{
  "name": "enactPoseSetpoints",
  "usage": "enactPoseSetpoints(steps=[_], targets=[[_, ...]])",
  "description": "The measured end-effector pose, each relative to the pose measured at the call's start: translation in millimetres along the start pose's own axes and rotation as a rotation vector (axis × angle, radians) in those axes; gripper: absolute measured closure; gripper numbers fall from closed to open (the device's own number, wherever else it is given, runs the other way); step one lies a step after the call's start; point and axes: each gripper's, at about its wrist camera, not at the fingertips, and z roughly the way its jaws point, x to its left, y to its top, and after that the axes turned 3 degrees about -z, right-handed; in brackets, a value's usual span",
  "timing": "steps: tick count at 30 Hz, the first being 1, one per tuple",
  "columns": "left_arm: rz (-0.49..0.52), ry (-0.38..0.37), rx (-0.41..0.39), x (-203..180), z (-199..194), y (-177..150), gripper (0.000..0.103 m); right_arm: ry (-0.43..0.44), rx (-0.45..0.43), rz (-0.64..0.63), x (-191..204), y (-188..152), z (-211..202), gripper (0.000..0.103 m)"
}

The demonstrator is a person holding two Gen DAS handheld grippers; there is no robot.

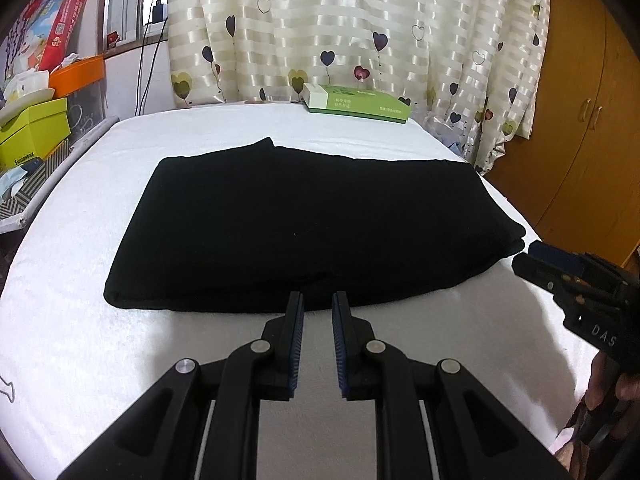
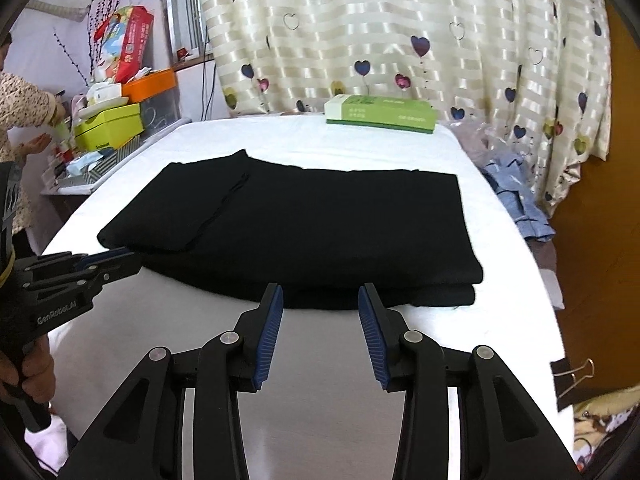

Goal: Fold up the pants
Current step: 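Withdraw both grippers above the folded black pants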

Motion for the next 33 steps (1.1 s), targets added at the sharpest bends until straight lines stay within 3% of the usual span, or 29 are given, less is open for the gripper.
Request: enactPoseSetpoints(steps=[13,17,20,26,33], targets=[[0.005,0.01,0.006,-2,1,-1,0.087,-0.015,-0.009,0.005,-11,-4,-4,0.062],[0.018,0.019,0.005,-5,9,8,0.083,-0.039,-0.008,0.013,-19,-4,-2,0.062],[0.025,0.026,-0.002,-7,15,17,0.079,-0.055,-0.005,0.019,-26,-5,1,0.054],[0.045,0.05,-0.013,-10,31,31,0.079,-0.072,0.024,0.054,-43,-6,13,0.054],[0.036,0.079,0.013,-5,52,34,0.079,0.07,0.05,0.275,-87,-18,26,0.053]])
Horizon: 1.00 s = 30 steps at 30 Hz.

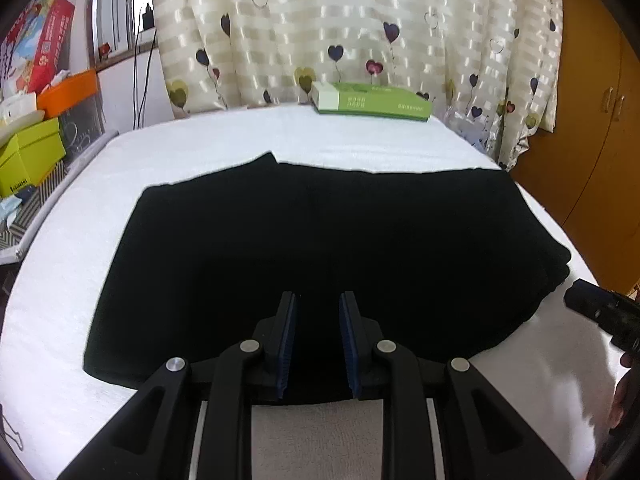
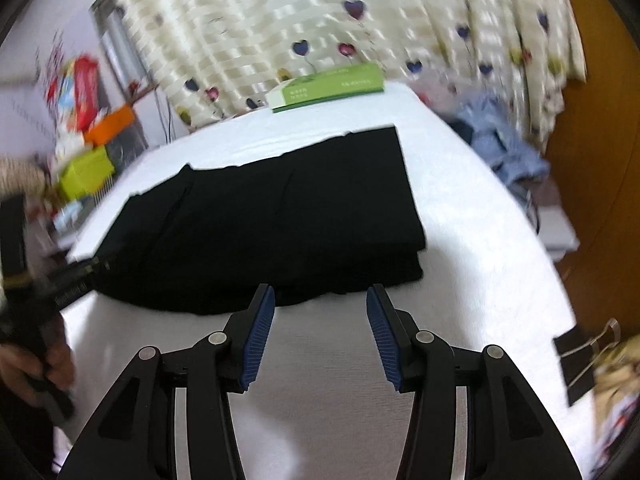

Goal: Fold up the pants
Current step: 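Withdraw both grippers above the folded black pants, then close the right gripper on the pants end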

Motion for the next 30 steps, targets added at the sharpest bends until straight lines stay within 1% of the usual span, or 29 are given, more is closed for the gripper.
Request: enactPoseSetpoints(steps=[4,5,8,10,14,17,21,24,26,30], targets=[[-0.009,-0.011,0.032,-3,9,-8,0.078,0.026,0.018,0.106,-21,0,5,0.053],[-0.001,-0.006,0.031,-5,9,-8,0.075,0.031,0.017,0.127,-24,0,6,0.053],[-0.004,-0.022,0.032,-7,8,-8,0.071,0.082,0.013,0.196,-35,2,9,0.053],[0.005,-0.014,0.034,-9,8,-9,0.069,0.105,0.006,0.231,-39,3,10,0.051],[0.017,-0.015,0.038,-12,9,-9,0.064,0.135,0.002,0.258,-42,7,15,0.047],[0.017,-0.016,0.04,-12,10,-8,0.064,0.162,-0.004,0.292,-46,10,19,0.046],[0.006,-0.028,0.04,-11,10,-8,0.064,0.191,-0.004,0.383,-54,7,19,0.046],[-0.005,-0.039,0.041,-10,11,-7,0.064,0.18,0.017,0.427,-50,4,15,0.046],[-0.002,-0.039,0.041,-9,11,-8,0.062,0.167,0.022,0.401,-45,9,19,0.046],[-0.009,-0.054,0.04,-7,11,-8,0.061,0.161,0.0,0.409,-48,20,30,0.044]])
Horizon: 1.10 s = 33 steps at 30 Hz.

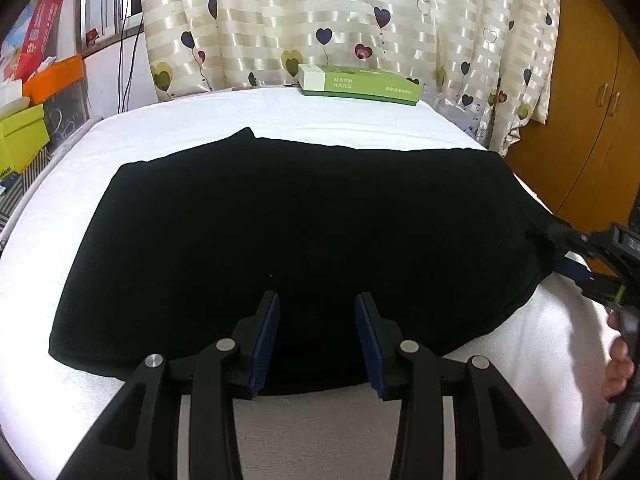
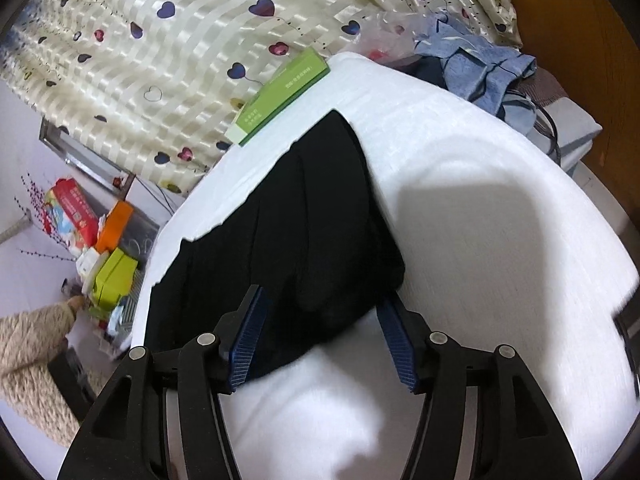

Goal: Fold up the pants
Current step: 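Close the right gripper on the pants end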

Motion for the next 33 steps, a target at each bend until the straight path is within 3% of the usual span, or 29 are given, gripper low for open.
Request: enactPoseSetpoints(steps=[9,17,18,21,33], targets=[[-0.029,-0.039,-0.001,5,-1,0,0.061,0.041,-0.024,0.031,11,-18,1,0.044],[-0.029,-0.038,-0.001,5,-1,0,0.061,0.006,-0.082,0.063,11,13,12,0.045],[-0.029,-0.038,-0.001,5,-1,0,0.061,-0.002,-0.08,0.05,14,14,13,0.049],[-0.03,-0.04,-0.001,5,-2,0,0.061,-0.034,-0.081,-0.003,23,14,14,0.078],[-0.053,-0.043,-0.072,18,-30,1,0.061,0.037,-0.122,-0.128,65,26,-5,0.082]])
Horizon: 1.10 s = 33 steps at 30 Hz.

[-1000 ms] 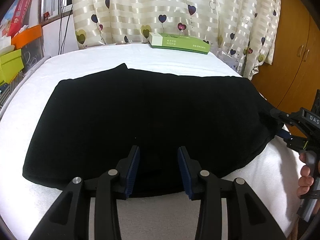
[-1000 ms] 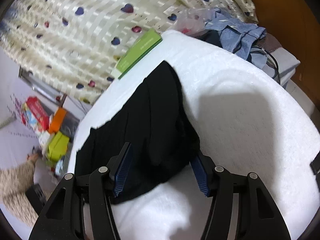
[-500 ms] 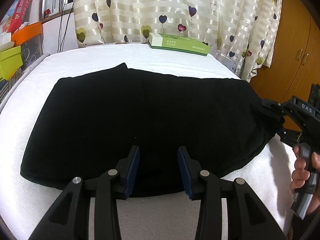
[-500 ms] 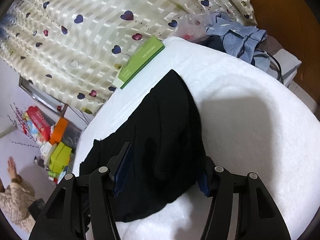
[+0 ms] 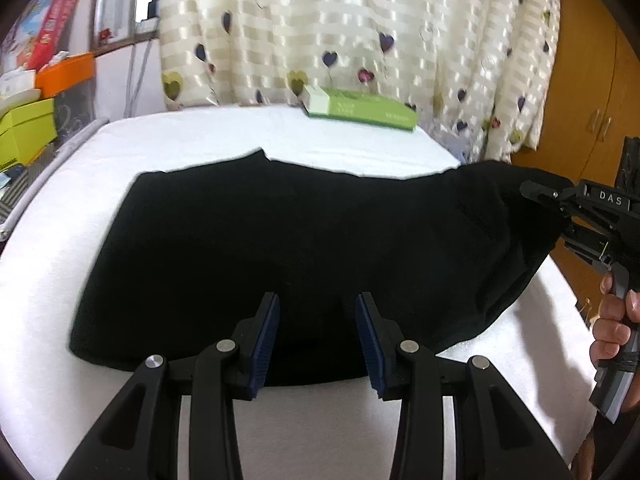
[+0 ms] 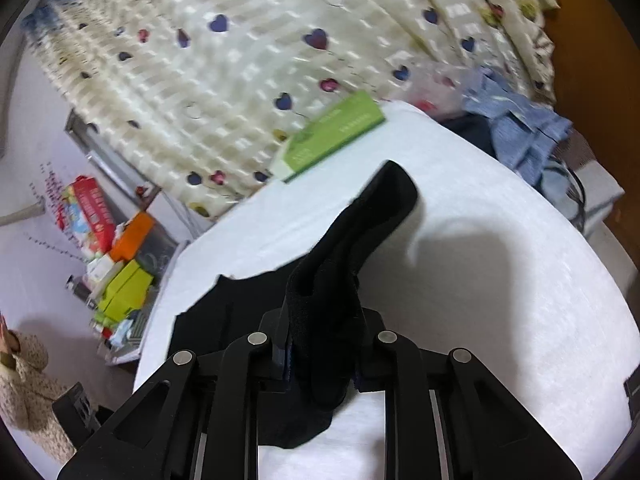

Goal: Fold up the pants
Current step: 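Lift the pants end with the right gripper and fold it over the rest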

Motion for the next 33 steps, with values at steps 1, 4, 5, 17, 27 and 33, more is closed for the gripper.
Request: enactPoseSetpoints(steps=[1,4,5,17,27,33], targets=[[-0.01,0.003,-0.012,5,-5,1,0.061,0.008,-0.002,-0.012,5,2,0,0.082],[-0.033,0.024,-0.04,20,-16,1,0.061,0.034,-0.005,-0.044,21,6,1,0.082],[-0.04,0.031,-0.044,25,-18,1,0.061,0.041,-0.005,-0.056,25,7,1,0.083],[-0.113,0.129,-0.039,74,-24,-8,0.061,0.127,0.021,-0.171,82,12,17,0.083],[-0.184,0.183,-0.051,111,-31,-13,0.061,0.196,0.049,-0.247,129,10,38,0.084],[-0.205,0.19,-0.07,122,-38,-13,0.061,0.243,0.076,-0.306,163,3,56,0.084]])
